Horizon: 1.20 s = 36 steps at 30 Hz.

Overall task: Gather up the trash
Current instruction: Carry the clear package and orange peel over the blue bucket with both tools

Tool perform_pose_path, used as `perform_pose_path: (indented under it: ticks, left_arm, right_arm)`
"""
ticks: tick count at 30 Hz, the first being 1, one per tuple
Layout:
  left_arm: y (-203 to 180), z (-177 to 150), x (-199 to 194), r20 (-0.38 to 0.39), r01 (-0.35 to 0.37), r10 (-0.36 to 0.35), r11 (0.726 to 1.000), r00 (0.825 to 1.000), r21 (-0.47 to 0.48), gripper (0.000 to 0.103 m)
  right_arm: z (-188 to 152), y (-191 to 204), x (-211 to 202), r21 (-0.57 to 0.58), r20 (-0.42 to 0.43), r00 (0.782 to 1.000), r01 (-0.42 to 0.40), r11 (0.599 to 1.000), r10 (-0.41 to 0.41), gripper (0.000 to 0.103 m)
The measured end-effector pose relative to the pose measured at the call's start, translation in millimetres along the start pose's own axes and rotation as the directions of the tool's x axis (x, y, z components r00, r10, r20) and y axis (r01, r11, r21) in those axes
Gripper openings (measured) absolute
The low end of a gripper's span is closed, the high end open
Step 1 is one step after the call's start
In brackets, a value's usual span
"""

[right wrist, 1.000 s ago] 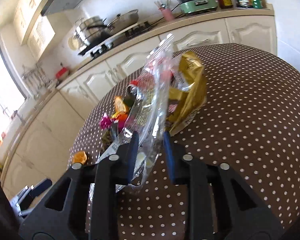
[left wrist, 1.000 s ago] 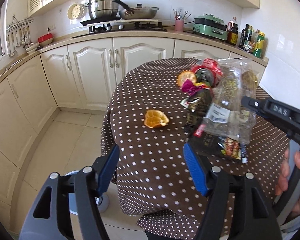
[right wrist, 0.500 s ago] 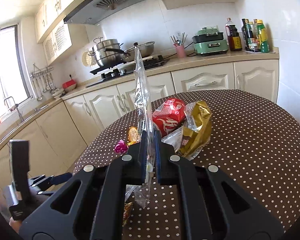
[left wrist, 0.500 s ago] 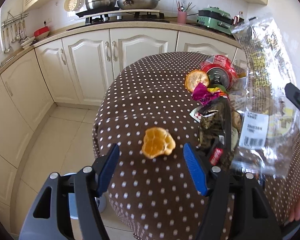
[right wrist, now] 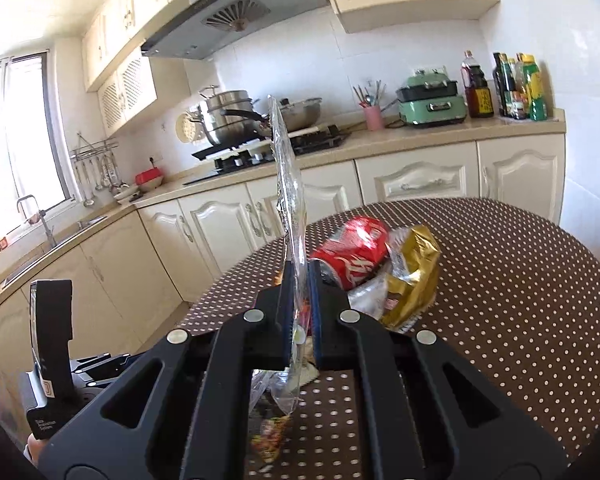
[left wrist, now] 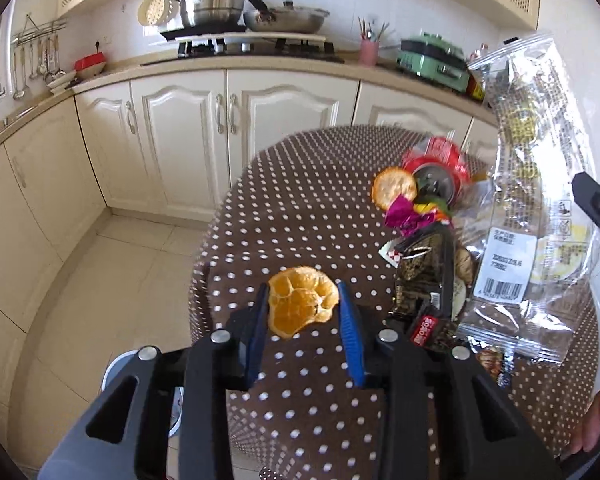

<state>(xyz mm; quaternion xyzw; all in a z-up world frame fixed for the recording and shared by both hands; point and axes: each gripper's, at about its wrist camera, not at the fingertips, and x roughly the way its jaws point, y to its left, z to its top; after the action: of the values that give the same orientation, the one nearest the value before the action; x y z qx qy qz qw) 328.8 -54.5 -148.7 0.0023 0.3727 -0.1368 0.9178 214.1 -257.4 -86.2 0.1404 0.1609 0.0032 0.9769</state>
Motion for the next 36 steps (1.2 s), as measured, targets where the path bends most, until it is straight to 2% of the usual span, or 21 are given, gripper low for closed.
perform_pose_path:
  ticks: [5, 10, 15, 18, 24, 31, 34, 36]
  left_arm:
    - [16.7, -4.1, -28.7, 0.052, -0.022, 0.023, 1.000, 0.998, -0.013, 0.033]
    - [53.6, -11.0, -53.9, 0.084, -0.040, 0.046, 0.997, 0.995, -0.061, 0.033]
    - [103.0, -29.0, -66.3, 0.077, -0.082, 0.091, 0.990, 0.993, -0.118, 0.033]
    - [138.9, -46.3, -67.4, 0.053, -0.113, 0.123, 0.980, 0.991, -0.163, 0.033]
    - [211.8, -86.6, -52.4, -0.035, -0.176, 0.172, 0.951, 0.984, -0.254, 0.033]
    - [288.7, -138.1, -3.9, -0.180, -0.220, 0.164, 0.906, 0.970, -0.363, 0.033]
    - [317.9, -156.2, 26.3, -0.244, -0.244, 0.155, 0.886, 0.957, -0.394, 0.033]
    - [334.5, -165.7, 47.9, -0.285, -0.258, 0.146, 0.876, 0.947, -0.408, 0.033]
  right_arm:
    - [5.2, 30.5, -10.4, -0.031, 0.017, 0.999, -0.047, 0.998, 0.047, 0.007]
    - [1.3, 71.9, -11.9, -0.073, -0.003, 0.994, -0.109, 0.991, 0.109, 0.007]
    - [-18.2, 126.9, 2.0, -0.122, -0.071, 0.981, -0.187, 0.975, 0.179, 0.007]
    - [-40.6, 164.1, 17.4, -0.148, -0.140, 0.965, -0.243, 0.959, 0.223, 0.007]
    - [-108.4, 237.1, 63.6, -0.187, -0.321, 0.906, -0.345, 0.920, 0.274, 0.007]
    - [-198.8, 294.5, 131.3, -0.196, -0.531, 0.809, -0.406, 0.893, 0.251, 0.008]
    - [-239.1, 311.2, 163.0, -0.190, -0.608, 0.761, -0.415, 0.890, 0.225, 0.008]
    - [-259.2, 318.5, 179.9, -0.187, -0.643, 0.737, -0.414, 0.891, 0.208, 0.008]
